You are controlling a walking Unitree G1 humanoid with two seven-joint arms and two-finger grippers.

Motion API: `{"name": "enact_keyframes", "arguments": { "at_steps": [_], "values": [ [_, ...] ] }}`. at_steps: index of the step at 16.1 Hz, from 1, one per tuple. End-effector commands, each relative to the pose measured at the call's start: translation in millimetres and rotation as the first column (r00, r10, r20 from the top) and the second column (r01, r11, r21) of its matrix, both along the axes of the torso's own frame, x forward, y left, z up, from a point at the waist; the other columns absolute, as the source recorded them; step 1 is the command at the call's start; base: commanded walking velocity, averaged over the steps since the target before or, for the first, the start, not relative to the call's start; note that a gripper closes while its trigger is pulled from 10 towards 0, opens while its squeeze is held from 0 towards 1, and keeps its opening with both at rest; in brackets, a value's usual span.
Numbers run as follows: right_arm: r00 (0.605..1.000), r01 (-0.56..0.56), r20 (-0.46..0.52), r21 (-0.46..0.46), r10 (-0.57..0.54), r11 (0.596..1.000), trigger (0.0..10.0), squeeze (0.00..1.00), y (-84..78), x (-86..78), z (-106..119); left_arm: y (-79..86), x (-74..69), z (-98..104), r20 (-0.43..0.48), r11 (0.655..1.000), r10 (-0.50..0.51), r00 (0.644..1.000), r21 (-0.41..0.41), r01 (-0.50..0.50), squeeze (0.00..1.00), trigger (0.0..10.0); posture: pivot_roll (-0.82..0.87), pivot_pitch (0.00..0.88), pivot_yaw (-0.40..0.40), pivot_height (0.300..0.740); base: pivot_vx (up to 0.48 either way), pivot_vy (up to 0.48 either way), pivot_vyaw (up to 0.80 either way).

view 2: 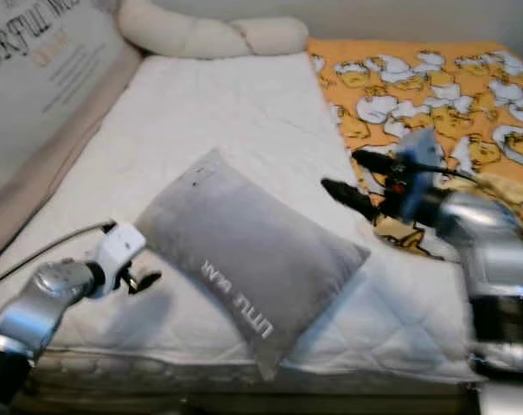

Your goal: Clean up the room

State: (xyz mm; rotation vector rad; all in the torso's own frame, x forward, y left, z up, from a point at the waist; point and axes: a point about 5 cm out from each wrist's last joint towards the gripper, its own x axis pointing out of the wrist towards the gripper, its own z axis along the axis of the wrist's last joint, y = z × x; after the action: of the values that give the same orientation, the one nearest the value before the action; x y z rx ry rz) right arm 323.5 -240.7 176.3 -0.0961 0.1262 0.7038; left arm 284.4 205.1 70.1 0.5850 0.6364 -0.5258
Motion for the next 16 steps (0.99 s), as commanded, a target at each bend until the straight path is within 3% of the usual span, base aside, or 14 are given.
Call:
{"name": "enact_keyframes", "arguments": {
  "at_steps": [1, 2, 6, 10, 12, 14, 15, 16],
  "values": [
    [0.990, 0.133, -0.032, -0.052, -0.135, 0.990, 10.0, 0.00, 3.5, 14.8, -21, -4.2, 5.0, 2, 0.011, 0.999, -0.024, 1.000, 0.022, 0.023, 0.00, 10.0, -0.06, 0.000, 0.058, 0.740, 0.000, 0.000, 0.00],
    [0.969, 0.241, -0.027, -0.133, -0.247, 0.961, 10.0, 0.00, 15.8, 30.9, -37, -18.8, 11.4, 1, -0.008, 0.997, -0.062, 0.998, 0.037, 0.062, 0.00, 10.0, -0.06, 0.000, 0.056, 0.740, 0.000, 0.000, 0.00],
    [0.939, 0.316, -0.072, -0.202, -0.336, 0.927, 10.0, 0.00, 33.4, 39.9, -58, -37.8, 22.0, -8, -0.045, 0.992, -0.082, 0.996, 0.092, 0.086, 0.00, 10.0, -0.05, 0.000, 0.050, 0.740, 0.000, 0.000, 0.00],
    [0.928, 0.244, -0.191, -0.335, -0.319, 0.910, 10.0, 0.00, 32.8, 21.9, -97, -64.3, 30.5, -18, -0.071, 0.996, -0.073, 0.995, 0.055, 0.077, 0.00, 10.0, -0.05, 0.000, 0.041, 0.740, 0.000, 0.000, 0.00],
    [0.909, 0.181, -0.321, -0.272, -0.267, 0.945, 10.0, 0.00, 31.2, 8.0, -116, -78.1, 34.9, -22, -0.070, 0.998, -0.057, 0.996, 0.016, 0.058, 0.00, 10.0, -0.06, 0.000, 0.044, 0.740, 0.000, 0.000, 0.00],
    [0.902, 0.184, -0.345, -0.243, -0.262, 0.953, 10.0, 0.00, 31.0, 6.0, -118, -79.7, 40.1, -17, -0.033, 0.999, -0.043, 0.999, 0.004, 0.043, 0.00, 10.0, -0.07, 0.000, 0.047, 0.740, 0.000, 0.000, 0.00],
    [0.870, 0.198, -0.427, -0.150, -0.244, 0.969, 10.0, 0.00, 31.6, -2.9, -122, -77.7, 53.4, 2, 0.059, 1.000, -0.011, 0.998, -0.028, 0.013, 0.00, 10.0, -0.07, 0.000, 0.045, 0.740, 0.000, 0.000, 0.00],
    [0.860, 0.196, -0.454, -0.123, -0.231, 0.973, 10.0, 0.00, 32.4, -6.4, -124, -76.3, 57.4, 7, 0.083, 0.999, 0.000, 0.997, -0.036, 0.003, 0.00, 10.0, -0.07, 0.000, 0.045, 0.740, 0.000, 0.000, 0.00]
  ]
}}
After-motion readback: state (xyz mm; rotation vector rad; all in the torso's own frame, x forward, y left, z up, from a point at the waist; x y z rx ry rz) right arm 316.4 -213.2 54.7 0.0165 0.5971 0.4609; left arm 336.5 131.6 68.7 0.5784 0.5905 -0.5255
